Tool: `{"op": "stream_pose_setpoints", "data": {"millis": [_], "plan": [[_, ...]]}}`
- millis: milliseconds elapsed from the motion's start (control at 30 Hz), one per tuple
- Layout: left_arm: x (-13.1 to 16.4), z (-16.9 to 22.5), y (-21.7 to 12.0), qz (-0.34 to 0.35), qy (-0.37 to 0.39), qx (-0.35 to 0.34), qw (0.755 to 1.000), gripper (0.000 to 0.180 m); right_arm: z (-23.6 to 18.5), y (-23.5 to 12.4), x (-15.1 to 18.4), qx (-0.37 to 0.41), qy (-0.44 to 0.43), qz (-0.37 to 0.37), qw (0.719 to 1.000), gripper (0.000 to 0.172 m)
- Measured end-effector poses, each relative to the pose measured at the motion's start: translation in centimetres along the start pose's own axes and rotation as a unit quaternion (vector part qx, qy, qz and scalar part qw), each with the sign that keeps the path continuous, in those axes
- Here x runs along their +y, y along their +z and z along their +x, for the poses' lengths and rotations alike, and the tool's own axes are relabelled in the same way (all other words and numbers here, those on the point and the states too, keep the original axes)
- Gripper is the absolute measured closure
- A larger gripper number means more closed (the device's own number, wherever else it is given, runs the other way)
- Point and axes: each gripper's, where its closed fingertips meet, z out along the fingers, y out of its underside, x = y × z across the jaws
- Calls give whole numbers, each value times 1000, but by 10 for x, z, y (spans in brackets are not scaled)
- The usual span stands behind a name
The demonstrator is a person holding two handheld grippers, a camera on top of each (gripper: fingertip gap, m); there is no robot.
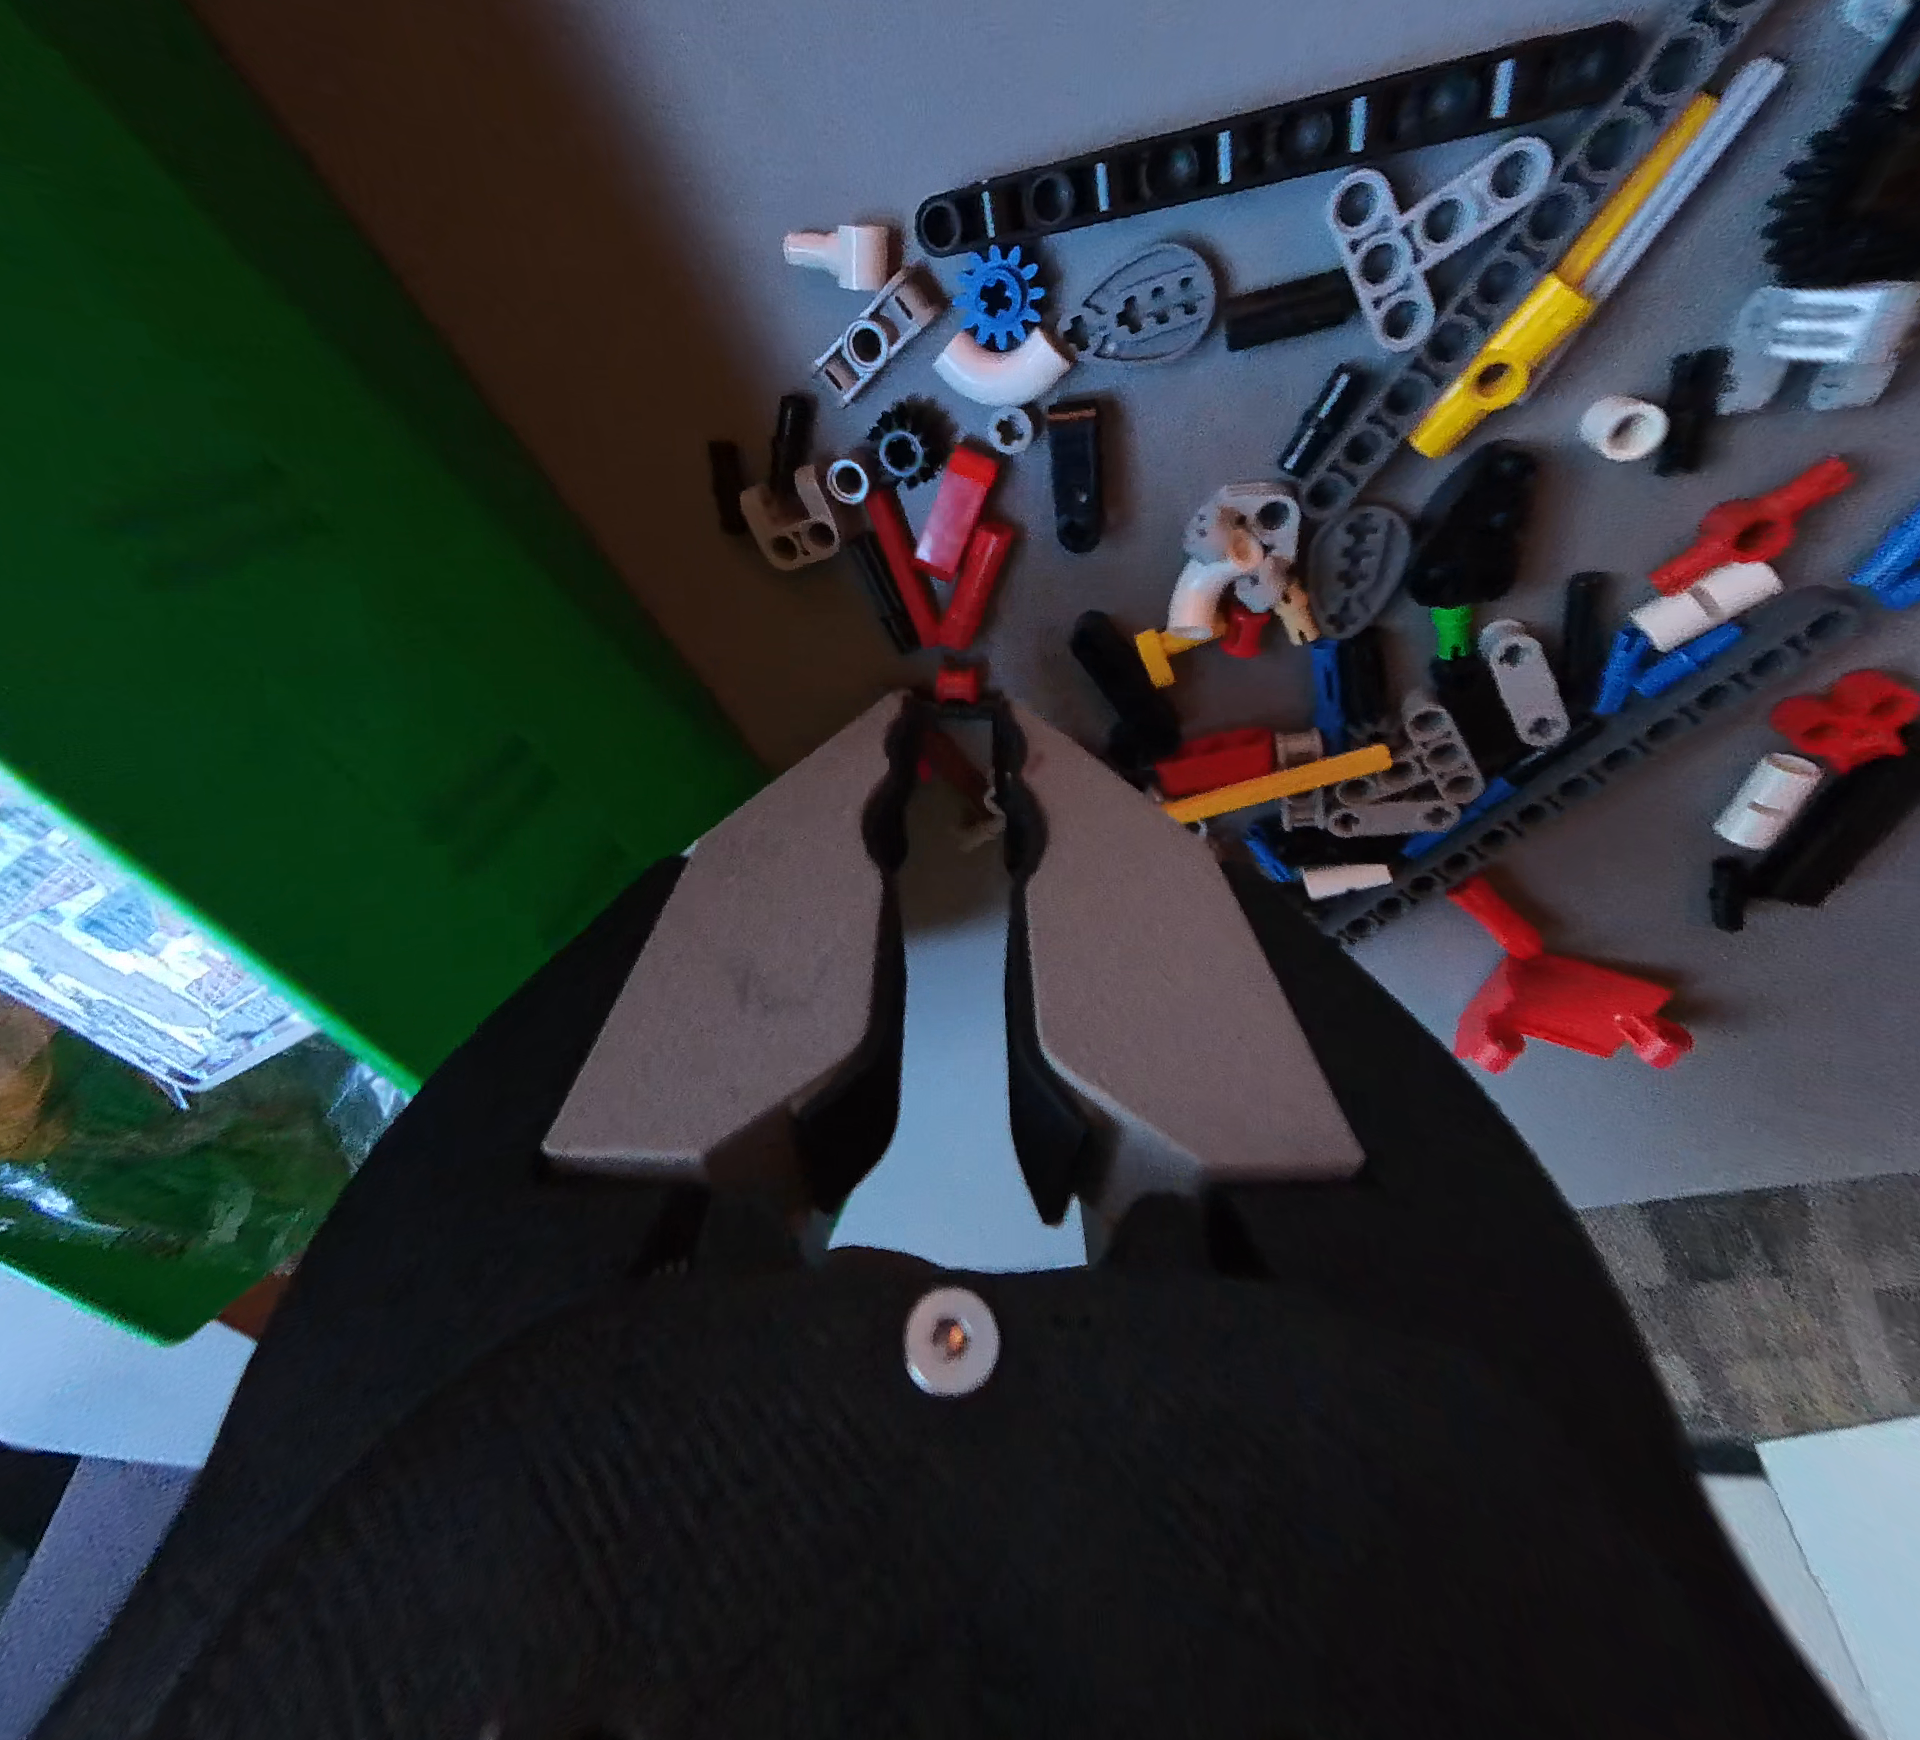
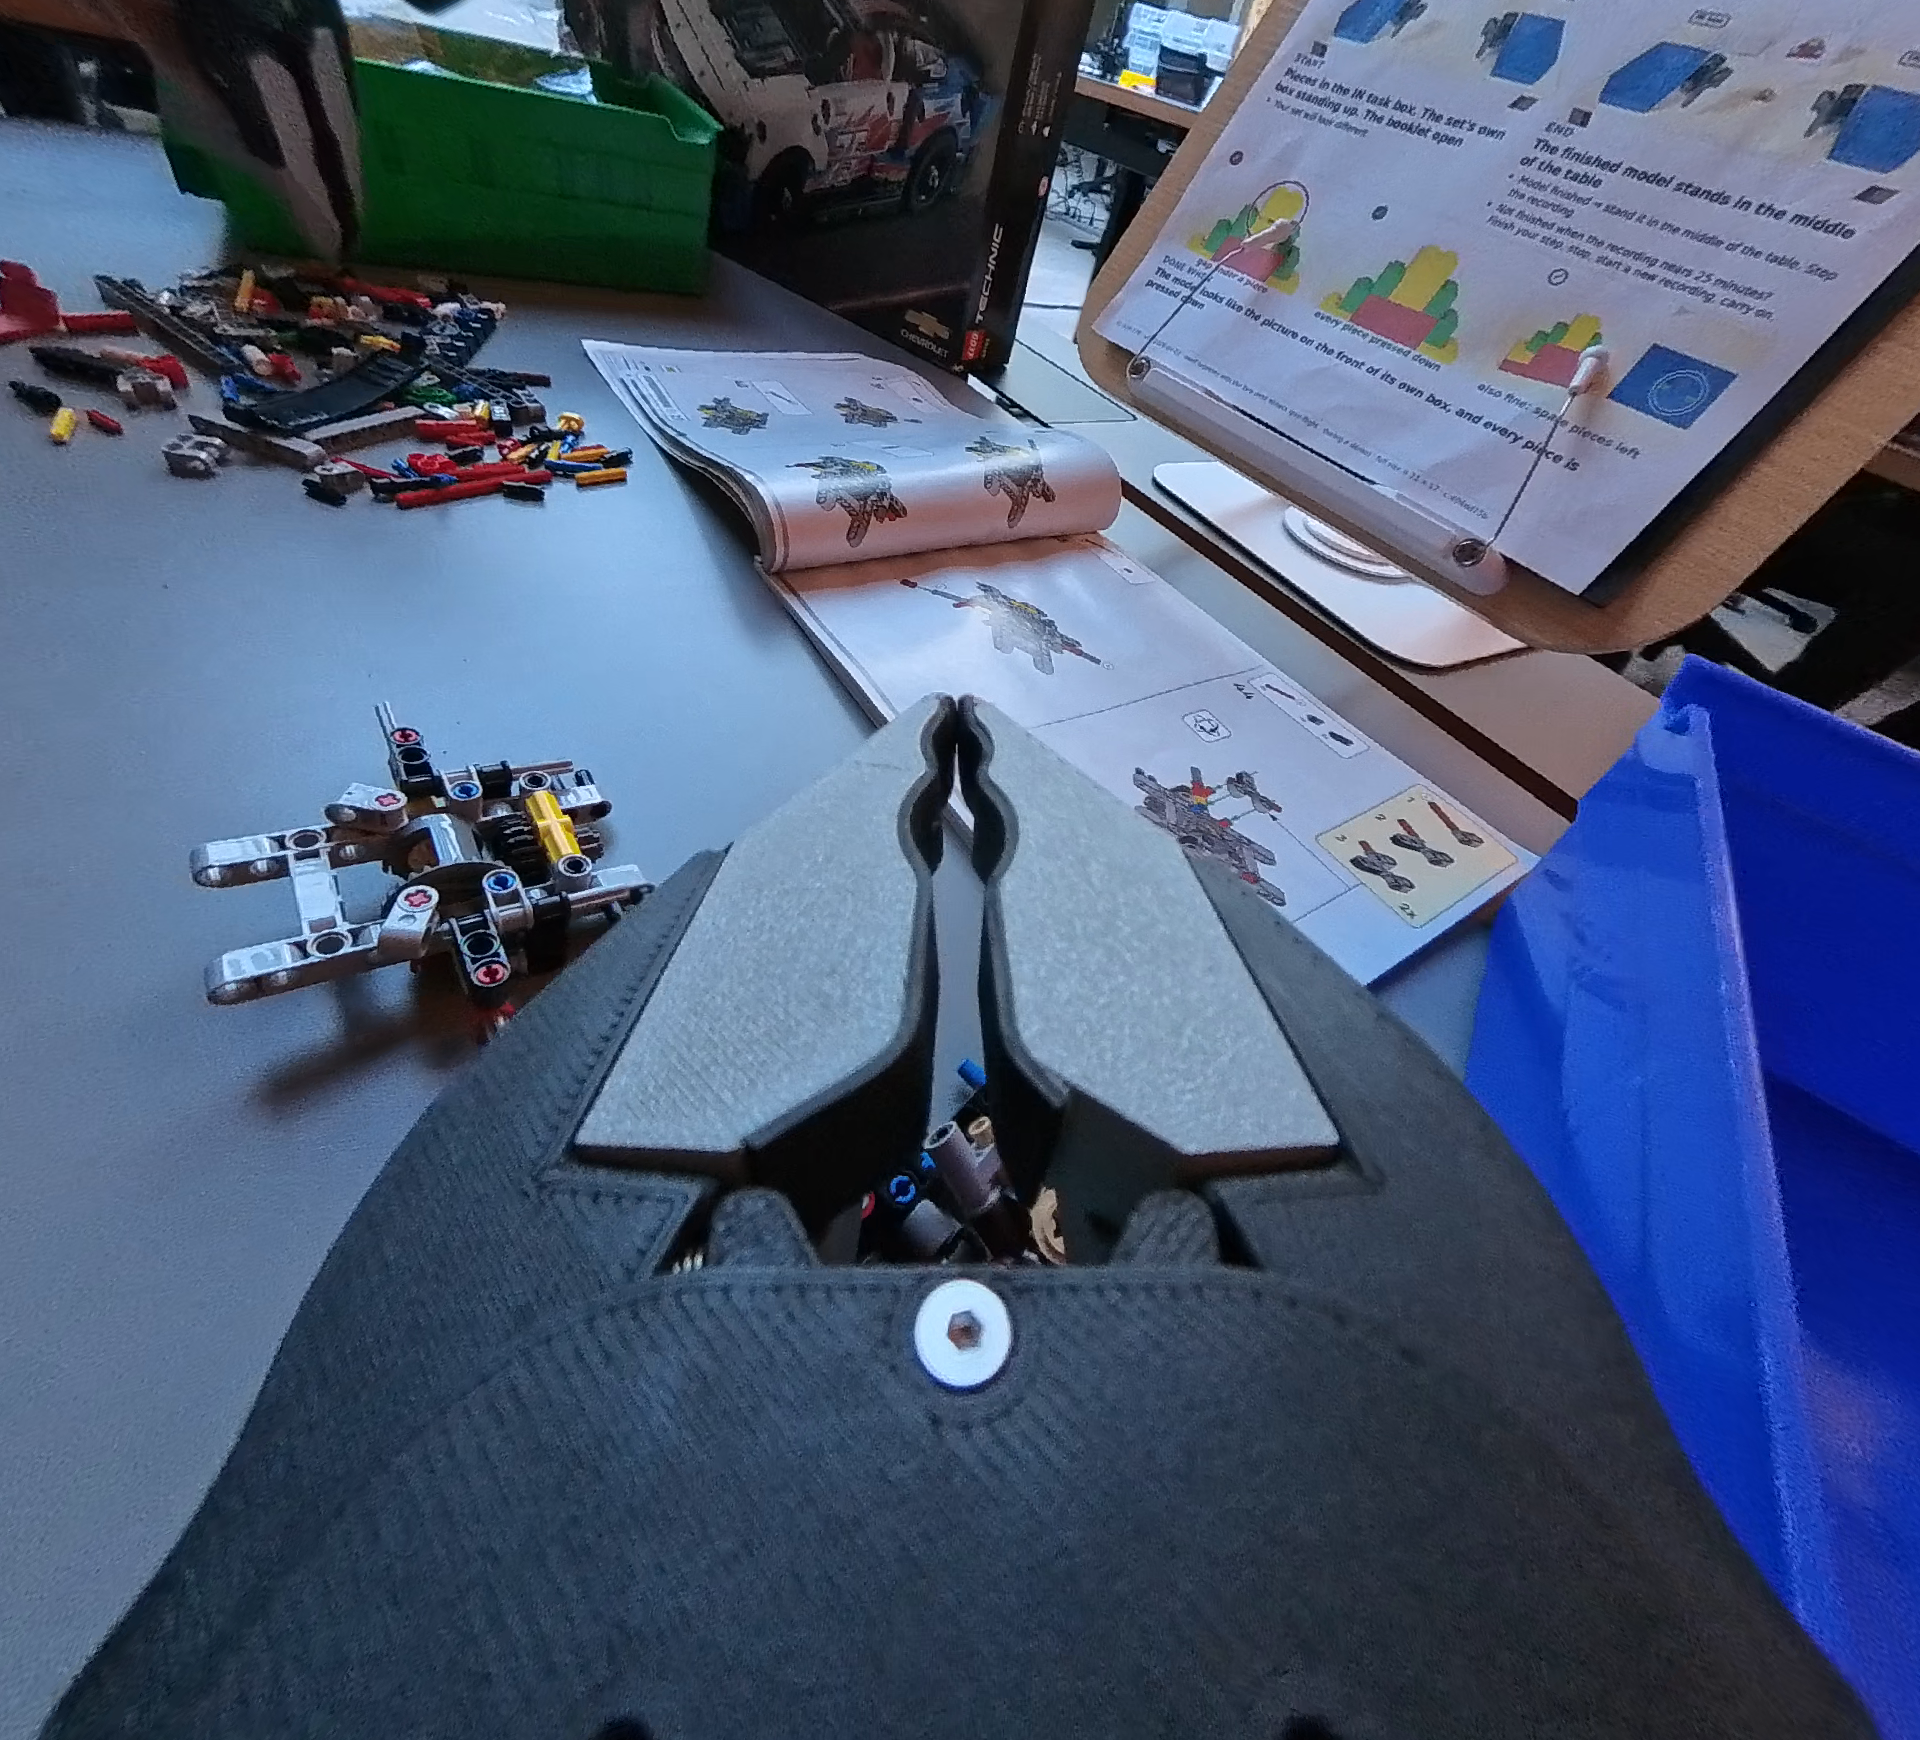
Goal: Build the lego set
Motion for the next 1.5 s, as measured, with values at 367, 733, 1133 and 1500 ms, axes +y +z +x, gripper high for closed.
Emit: {"op": "stream_pose_setpoints", "data": {"millis": [367, 733, 1133, 1500], "plan": [[6, -1, 15, -52, -17, 42, 998, 180, 1, -3, -5, -10, 16, 17, 1000, 172], [3, 2, 7, -40, -16, 48, 998, 168, -2, -2, -4, -17, 16, 15, 1000, 172], [-8, -1, 10, -27, -11, 48, 998, 173, -2, -2, -4, -17, 17, 14, 1000, 172], [-6, 6, 10, -32, -14, 70, 997, 174, -2, -2, -4, -20, 20, 15, 999, 172]]}}
